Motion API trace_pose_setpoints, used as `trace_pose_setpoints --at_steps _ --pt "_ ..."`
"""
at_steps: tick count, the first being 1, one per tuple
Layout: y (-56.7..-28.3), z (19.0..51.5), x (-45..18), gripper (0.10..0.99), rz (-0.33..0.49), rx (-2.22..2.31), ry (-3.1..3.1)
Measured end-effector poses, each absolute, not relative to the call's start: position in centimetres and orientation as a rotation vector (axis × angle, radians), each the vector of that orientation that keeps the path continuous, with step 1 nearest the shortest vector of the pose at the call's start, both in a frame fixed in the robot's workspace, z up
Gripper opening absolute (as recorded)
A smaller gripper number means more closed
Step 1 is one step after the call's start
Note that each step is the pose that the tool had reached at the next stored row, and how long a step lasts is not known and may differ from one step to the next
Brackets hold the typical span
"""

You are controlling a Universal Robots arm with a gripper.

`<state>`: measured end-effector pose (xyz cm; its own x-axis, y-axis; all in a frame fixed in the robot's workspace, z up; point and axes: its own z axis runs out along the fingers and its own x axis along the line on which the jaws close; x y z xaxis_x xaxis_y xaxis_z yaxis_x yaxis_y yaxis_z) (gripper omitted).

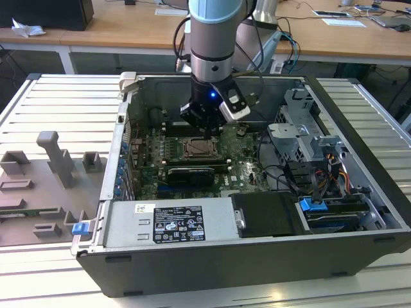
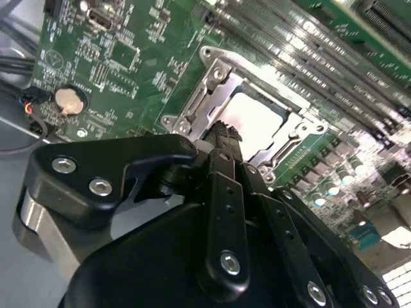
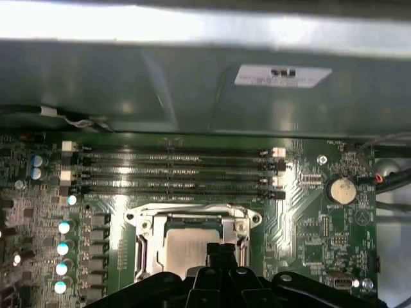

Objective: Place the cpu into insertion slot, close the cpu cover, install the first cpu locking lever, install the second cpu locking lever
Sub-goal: 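Install the second cpu locking lever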

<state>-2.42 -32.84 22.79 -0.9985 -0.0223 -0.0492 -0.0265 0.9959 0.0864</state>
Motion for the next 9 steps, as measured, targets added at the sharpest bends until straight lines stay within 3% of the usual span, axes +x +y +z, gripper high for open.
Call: trace_pose_setpoints --at_steps 9 --pt "-34.1 23.7 -2.4 0.106 0.135 -0.038 3.090"
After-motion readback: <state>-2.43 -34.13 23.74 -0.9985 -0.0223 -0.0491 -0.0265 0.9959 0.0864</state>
